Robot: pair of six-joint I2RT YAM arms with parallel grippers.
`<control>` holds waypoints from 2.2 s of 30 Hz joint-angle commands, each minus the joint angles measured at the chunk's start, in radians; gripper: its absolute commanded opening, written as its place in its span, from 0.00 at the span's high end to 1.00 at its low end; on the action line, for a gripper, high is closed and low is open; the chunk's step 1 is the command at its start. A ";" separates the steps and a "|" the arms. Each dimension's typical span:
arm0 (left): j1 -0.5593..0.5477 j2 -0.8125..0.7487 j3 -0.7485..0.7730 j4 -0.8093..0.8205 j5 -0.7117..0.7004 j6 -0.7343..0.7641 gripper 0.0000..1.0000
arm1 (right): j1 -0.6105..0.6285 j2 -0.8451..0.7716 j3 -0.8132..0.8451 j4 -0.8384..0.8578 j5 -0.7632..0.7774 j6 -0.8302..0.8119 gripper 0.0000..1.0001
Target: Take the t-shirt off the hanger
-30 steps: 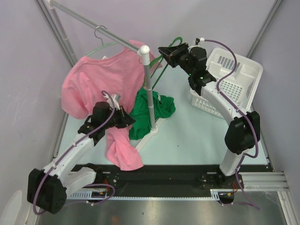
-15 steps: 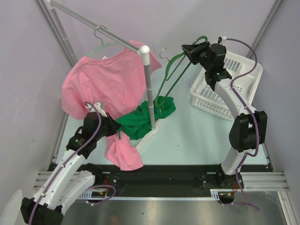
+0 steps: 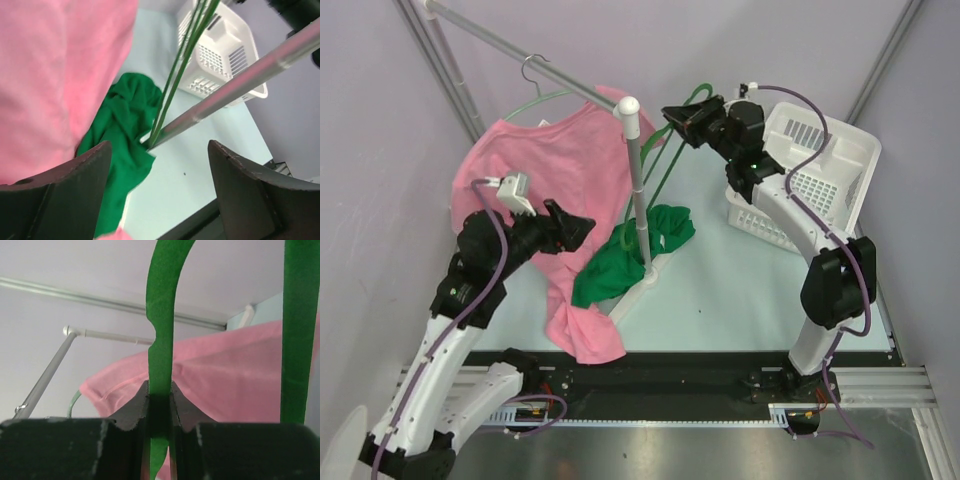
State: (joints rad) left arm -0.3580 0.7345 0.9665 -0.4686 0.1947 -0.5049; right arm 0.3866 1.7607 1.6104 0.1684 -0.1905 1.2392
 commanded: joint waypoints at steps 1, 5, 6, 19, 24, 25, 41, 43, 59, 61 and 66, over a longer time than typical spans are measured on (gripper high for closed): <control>-0.002 0.156 0.060 0.166 0.112 0.051 0.19 | 0.067 -0.018 0.036 0.121 0.028 0.086 1.00; -0.002 0.285 0.103 0.199 0.103 0.066 0.21 | 0.107 -0.021 0.011 0.144 0.040 0.126 1.00; -0.004 0.296 0.106 0.206 0.104 0.066 0.20 | 0.118 -0.026 -0.003 0.146 0.043 0.131 1.00; -0.018 0.299 0.089 0.222 0.112 0.025 0.61 | 0.178 -0.087 -0.104 0.204 0.057 0.172 1.00; -0.022 0.307 0.100 0.208 0.130 0.012 0.66 | 0.196 -0.122 -0.135 0.211 0.077 0.186 1.00; -0.025 0.302 0.097 0.211 0.129 0.016 0.56 | 0.198 -0.130 -0.138 0.206 0.088 0.181 1.00; -0.045 0.255 0.167 0.150 0.048 0.008 1.00 | 0.209 -0.191 -0.188 0.201 0.050 0.141 0.69; -0.045 0.209 0.169 0.114 0.028 0.012 1.00 | 0.198 -0.204 -0.214 0.201 0.016 0.106 0.60; -0.045 0.227 0.507 -0.163 0.081 0.402 1.00 | -0.103 -0.463 -0.480 0.281 -0.181 -0.056 0.40; -0.045 0.287 0.573 -0.173 0.113 0.450 1.00 | -0.126 -0.483 -0.498 0.272 -0.185 -0.081 0.40; -0.055 0.405 0.682 -0.202 0.221 0.493 1.00 | -0.129 -0.478 -0.523 0.229 -0.283 -0.240 0.37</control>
State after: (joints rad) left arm -0.4076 1.0641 1.5738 -0.6502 0.3172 -0.1070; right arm 0.2573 1.2839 1.1137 0.4080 -0.3660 1.1469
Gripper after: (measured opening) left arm 0.029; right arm 0.617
